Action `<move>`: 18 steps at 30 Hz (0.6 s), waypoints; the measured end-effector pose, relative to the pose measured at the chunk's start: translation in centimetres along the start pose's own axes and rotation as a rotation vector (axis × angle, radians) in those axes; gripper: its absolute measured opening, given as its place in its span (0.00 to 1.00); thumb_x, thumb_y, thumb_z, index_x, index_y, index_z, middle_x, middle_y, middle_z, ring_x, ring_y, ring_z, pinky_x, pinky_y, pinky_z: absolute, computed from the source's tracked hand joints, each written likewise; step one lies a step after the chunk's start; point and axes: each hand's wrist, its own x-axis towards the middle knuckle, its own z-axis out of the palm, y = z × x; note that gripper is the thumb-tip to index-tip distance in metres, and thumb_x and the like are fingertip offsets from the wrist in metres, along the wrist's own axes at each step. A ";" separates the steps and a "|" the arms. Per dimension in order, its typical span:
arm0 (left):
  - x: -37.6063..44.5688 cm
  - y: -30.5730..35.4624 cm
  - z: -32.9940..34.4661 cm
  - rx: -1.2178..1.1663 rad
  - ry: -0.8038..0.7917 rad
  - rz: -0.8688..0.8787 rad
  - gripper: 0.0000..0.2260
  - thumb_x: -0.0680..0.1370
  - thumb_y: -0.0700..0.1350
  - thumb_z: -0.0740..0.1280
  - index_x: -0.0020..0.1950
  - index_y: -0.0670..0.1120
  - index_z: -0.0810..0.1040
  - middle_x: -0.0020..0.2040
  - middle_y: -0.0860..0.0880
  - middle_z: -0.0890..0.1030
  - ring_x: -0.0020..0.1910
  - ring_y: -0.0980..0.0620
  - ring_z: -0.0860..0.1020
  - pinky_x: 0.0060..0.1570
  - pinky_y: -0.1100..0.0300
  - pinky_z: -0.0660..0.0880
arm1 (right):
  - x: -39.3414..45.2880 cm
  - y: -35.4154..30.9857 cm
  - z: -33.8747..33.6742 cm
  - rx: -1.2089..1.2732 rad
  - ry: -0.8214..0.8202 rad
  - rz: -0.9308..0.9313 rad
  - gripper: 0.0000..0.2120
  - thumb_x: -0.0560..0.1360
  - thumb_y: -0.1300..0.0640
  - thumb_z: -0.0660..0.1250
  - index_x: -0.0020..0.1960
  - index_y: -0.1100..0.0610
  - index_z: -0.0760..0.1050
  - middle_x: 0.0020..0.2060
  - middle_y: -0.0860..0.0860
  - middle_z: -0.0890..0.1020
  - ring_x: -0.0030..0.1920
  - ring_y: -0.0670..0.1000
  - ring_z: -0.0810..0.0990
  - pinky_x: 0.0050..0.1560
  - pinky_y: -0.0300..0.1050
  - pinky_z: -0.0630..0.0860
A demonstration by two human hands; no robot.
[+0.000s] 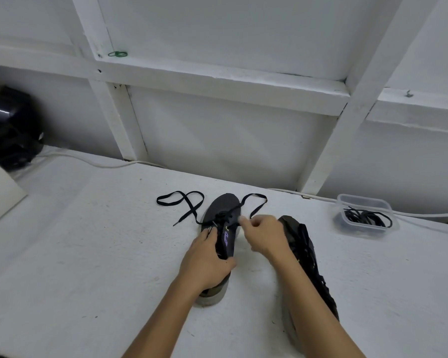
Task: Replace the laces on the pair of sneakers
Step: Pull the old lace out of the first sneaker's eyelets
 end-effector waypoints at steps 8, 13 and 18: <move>-0.1 0.1 -0.3 -0.031 0.007 0.024 0.31 0.75 0.55 0.68 0.76 0.53 0.63 0.72 0.54 0.67 0.68 0.51 0.69 0.67 0.51 0.71 | -0.2 -1.0 2.9 0.039 -0.033 -0.079 0.09 0.80 0.54 0.67 0.42 0.55 0.76 0.38 0.52 0.82 0.42 0.55 0.83 0.49 0.55 0.82; -0.1 0.0 -0.4 -0.035 0.009 0.020 0.32 0.75 0.57 0.68 0.77 0.52 0.64 0.73 0.54 0.67 0.68 0.50 0.70 0.67 0.51 0.71 | 0.2 -0.6 1.7 0.344 -0.002 0.069 0.08 0.84 0.56 0.59 0.48 0.58 0.69 0.37 0.54 0.79 0.31 0.49 0.83 0.35 0.49 0.83; 0.6 -0.1 -1.8 -0.186 0.002 0.005 0.27 0.75 0.68 0.62 0.72 0.62 0.70 0.68 0.59 0.73 0.69 0.53 0.72 0.65 0.56 0.69 | -0.5 -0.1 1.9 0.393 -0.047 0.061 0.10 0.84 0.55 0.61 0.49 0.61 0.74 0.40 0.55 0.82 0.34 0.48 0.83 0.36 0.48 0.84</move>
